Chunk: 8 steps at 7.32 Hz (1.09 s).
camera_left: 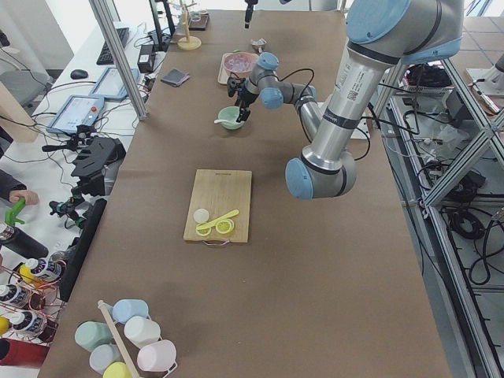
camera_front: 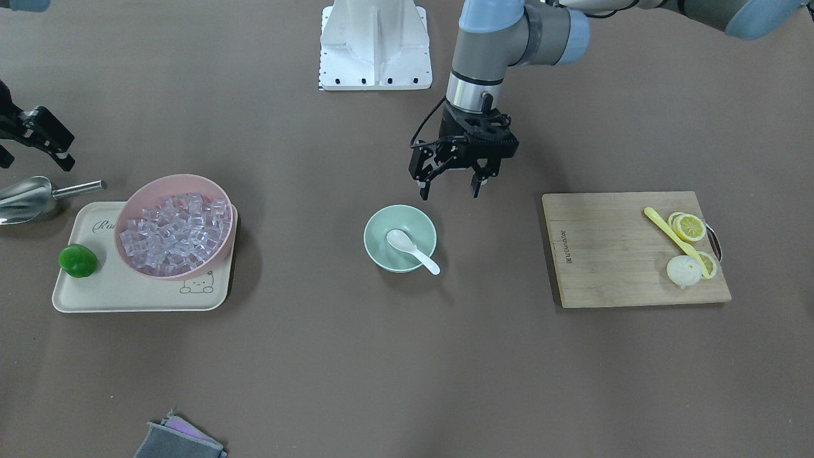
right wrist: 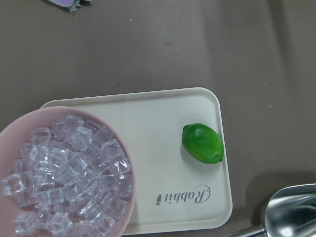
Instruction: Put spoon and ice into bowl
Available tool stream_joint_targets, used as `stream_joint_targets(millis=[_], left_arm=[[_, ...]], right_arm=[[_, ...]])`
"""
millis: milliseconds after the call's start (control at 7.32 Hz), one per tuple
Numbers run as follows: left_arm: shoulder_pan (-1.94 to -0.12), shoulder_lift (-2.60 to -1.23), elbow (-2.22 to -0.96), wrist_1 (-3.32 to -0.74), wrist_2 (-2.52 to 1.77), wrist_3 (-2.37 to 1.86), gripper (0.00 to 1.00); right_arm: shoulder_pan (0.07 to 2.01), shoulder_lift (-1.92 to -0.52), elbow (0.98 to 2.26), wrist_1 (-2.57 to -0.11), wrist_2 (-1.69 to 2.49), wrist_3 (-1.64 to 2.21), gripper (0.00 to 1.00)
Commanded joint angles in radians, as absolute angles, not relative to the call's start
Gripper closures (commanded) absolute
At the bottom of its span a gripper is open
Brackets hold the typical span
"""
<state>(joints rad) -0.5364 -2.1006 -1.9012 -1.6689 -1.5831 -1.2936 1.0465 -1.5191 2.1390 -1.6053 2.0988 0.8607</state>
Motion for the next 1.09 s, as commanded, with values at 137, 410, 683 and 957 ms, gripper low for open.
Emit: stream_joint_targets(millis=[137,410,683,957], left_arm=[[-0.791,-1.927,-1.97,-1.598,-1.878,-0.767,0.02],[-0.963,-1.818,-1.967,-1.618,-2.027,-0.472,0.02],[-0.997,-1.752,-1.967,-1.679,-2.029,-0.43,0.02],[-0.999,-1.718,-1.968,-1.718,-2.036,-0.43,0.02]], right_arm=[[0.889,-1.391,2.132,-1.694,1.964,1.048,0.02],[0.792,-1.39,2.134,-1.684,1.841,1.205,0.05],[0.7,-1.37,2.094,-1.684,1.737,1.306,0.06],[0.635,-1.341,2.037,-1.684,1.648,1.372,0.09]])
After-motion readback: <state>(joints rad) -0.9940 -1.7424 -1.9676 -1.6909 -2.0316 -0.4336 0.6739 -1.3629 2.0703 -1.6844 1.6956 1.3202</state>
